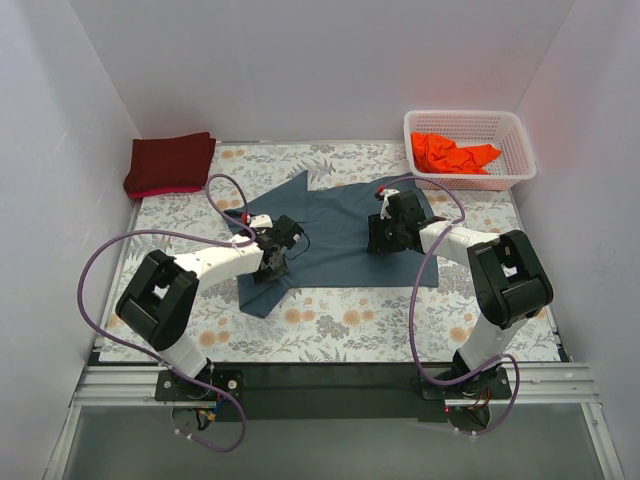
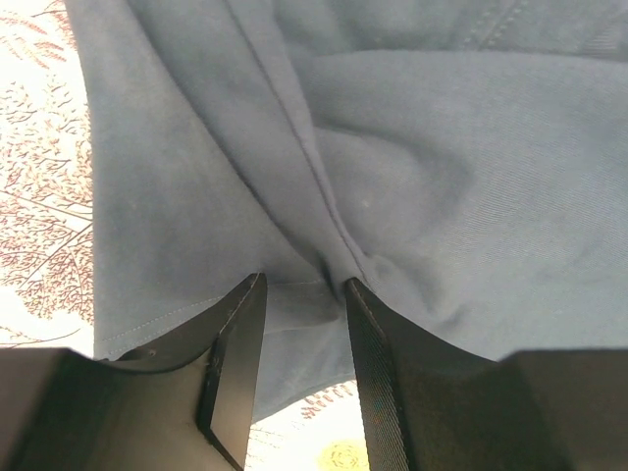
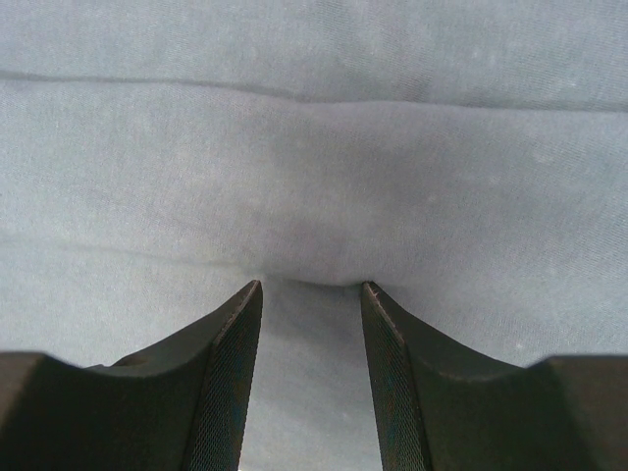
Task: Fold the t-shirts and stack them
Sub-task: Flatten the tshirt out
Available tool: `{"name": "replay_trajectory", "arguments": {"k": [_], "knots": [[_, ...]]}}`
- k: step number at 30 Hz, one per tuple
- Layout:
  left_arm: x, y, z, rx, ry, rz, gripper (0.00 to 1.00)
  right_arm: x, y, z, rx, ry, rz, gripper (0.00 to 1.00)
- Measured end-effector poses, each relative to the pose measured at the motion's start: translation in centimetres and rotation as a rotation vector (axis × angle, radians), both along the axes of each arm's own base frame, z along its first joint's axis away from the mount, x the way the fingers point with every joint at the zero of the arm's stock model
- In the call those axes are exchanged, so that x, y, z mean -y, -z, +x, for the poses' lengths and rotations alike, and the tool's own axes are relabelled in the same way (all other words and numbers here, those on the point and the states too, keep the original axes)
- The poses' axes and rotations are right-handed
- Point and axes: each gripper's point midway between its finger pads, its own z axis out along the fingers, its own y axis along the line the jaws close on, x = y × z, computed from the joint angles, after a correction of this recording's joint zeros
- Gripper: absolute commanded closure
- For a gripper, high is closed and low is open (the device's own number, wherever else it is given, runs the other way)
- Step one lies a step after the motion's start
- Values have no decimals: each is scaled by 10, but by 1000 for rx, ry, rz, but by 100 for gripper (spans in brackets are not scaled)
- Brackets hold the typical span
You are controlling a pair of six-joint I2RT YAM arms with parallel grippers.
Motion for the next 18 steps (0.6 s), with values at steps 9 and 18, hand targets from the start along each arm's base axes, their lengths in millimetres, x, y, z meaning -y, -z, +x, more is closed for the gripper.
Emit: {"name": "replay_trajectory", "arguments": {"k": [9,18], "knots": [[-15,7,-11,-20,-24,51,66,0,0,1,1,-1,6,48],[-16,7,-10,-17,-28,54,88,0,0,2,10,2,12,48]]}}
